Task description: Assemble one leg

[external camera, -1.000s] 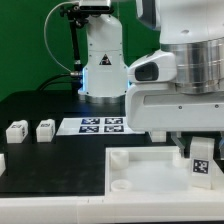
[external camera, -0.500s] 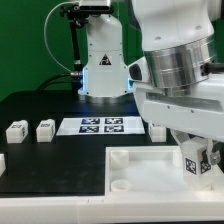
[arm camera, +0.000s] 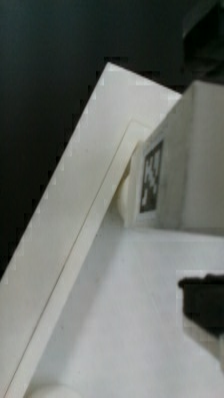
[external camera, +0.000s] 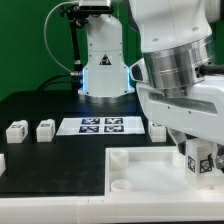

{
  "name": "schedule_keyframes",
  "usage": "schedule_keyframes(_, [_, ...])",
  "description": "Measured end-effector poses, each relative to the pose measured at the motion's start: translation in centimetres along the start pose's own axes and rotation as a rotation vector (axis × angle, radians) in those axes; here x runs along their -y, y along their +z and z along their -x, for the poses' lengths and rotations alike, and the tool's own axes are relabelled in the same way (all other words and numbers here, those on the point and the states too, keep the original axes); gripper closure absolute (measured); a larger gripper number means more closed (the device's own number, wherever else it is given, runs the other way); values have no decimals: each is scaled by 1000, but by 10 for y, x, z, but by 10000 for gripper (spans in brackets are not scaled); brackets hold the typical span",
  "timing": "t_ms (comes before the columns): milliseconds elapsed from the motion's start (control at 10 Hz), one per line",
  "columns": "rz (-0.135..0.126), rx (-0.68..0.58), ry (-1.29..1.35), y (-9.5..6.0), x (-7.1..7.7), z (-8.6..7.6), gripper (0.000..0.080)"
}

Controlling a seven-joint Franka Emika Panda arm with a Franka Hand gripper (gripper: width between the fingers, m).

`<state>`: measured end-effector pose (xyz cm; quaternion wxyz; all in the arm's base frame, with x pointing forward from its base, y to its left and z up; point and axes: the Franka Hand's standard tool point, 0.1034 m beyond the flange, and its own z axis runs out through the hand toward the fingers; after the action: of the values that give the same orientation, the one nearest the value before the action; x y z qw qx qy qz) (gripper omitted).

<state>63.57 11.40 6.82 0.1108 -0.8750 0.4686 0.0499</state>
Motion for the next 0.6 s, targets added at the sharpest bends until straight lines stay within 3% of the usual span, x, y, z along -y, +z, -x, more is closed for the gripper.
schedule_keyframes(100, [23,-7,-198,-2,-1,-1,163])
schedule_keyframes(200, [81,-49,-432,-4,2,3,154])
schedule_keyframes(300, [68,-68,-498,-3,5,8,154])
schedule_keyframes(600, [86,-60,-859,-2,3,4,150])
